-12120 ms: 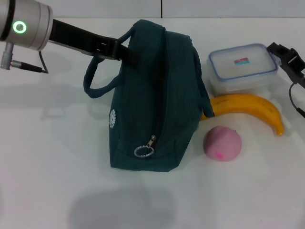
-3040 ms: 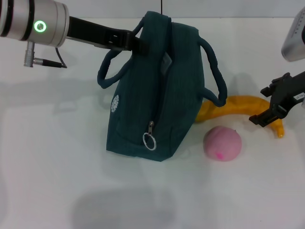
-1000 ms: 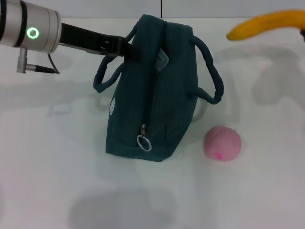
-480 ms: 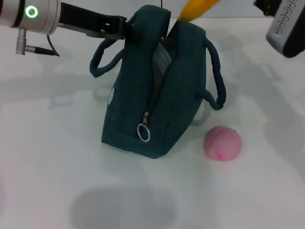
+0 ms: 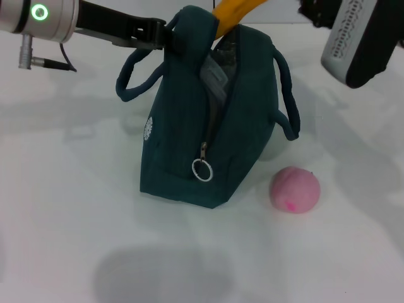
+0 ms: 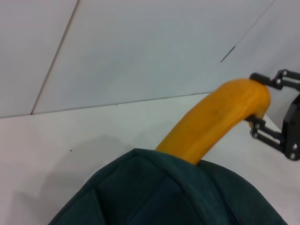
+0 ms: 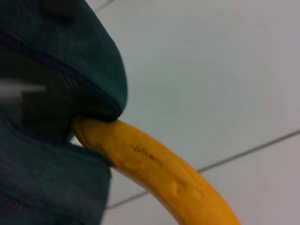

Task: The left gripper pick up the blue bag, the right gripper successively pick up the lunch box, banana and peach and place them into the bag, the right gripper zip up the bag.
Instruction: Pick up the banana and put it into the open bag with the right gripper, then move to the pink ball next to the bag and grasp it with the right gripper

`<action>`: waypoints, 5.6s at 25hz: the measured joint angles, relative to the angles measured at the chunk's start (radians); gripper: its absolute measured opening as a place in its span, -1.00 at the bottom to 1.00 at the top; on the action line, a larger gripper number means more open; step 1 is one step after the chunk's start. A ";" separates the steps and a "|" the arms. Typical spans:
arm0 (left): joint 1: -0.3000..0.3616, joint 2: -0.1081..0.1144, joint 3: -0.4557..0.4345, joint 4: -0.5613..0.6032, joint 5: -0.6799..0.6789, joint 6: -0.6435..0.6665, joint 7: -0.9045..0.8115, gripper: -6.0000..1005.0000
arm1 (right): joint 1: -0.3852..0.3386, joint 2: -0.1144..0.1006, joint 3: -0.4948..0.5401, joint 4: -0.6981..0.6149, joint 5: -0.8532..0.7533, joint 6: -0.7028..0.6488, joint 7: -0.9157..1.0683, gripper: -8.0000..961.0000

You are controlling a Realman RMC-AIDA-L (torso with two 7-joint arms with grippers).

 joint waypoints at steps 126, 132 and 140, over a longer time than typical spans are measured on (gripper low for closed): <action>-0.030 -0.011 0.006 -0.088 0.009 -0.043 0.046 -0.89 | 0.390 -0.007 0.469 0.380 0.021 -1.213 0.737 0.62; -0.028 -0.010 0.006 -0.088 0.009 -0.044 0.047 -0.89 | 0.404 -0.004 0.391 0.412 0.019 -1.184 0.743 0.61; -0.027 -0.009 0.004 -0.089 0.008 -0.046 0.048 -0.89 | 0.412 -0.001 0.323 0.437 0.017 -1.143 0.745 0.61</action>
